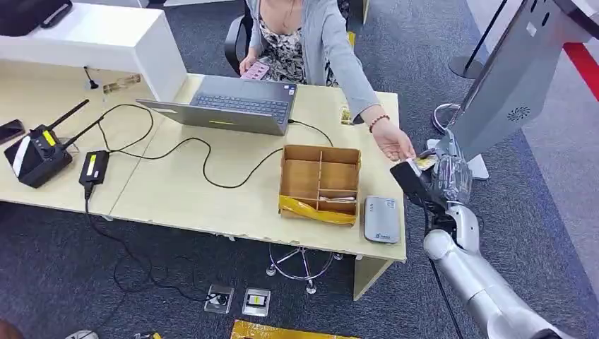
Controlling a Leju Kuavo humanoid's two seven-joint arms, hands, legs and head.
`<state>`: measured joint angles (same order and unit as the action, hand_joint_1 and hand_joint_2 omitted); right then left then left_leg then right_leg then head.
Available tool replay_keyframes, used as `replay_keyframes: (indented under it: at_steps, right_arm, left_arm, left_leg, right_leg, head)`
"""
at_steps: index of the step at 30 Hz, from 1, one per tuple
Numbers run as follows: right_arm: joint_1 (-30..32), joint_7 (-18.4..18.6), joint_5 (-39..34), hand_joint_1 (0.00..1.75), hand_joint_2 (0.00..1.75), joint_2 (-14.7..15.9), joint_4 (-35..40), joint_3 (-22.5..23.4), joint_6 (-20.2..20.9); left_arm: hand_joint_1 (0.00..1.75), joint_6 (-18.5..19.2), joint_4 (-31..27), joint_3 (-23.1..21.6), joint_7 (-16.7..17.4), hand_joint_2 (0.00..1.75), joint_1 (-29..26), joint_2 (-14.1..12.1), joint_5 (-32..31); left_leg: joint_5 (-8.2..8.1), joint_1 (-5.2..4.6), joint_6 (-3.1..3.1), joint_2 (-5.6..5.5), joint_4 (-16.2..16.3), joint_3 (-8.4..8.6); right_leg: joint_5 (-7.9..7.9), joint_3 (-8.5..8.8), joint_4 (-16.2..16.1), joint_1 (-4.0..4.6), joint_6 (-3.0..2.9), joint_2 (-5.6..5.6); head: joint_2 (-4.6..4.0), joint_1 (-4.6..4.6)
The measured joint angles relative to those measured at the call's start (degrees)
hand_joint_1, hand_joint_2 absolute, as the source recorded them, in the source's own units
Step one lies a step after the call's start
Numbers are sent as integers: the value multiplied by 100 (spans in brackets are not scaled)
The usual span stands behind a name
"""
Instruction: Pass the card to the sensor for recognition and then transmit it.
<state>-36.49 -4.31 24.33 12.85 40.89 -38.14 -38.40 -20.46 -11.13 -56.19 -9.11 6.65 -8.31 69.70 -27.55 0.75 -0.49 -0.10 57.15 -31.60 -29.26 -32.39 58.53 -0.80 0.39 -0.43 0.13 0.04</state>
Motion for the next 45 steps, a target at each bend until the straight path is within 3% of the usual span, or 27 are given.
replay_keyframes:
  at_steps: [25, 45]
  right_arm:
    - [498, 184, -396, 175, 175, 111, 9, -127, 9]
    - [585, 109, -638, 175, 175, 70, 4, -1006, 50]
  left_arm:
    - [0, 59, 0, -98, 157, 0, -1, -48, -77]
    - [0, 17, 0, -157, 190, 0, -1, -48, -118]
  left_leg:
    - [0, 0, 0, 6, 0, 1]
    - [0, 0, 0, 5, -1, 0]
  right_leg:
    - [0, -1, 0, 0, 0, 10]
    - [0, -2, 0, 0, 0, 9]
  head:
    - [0, -2]
    - [0, 0]
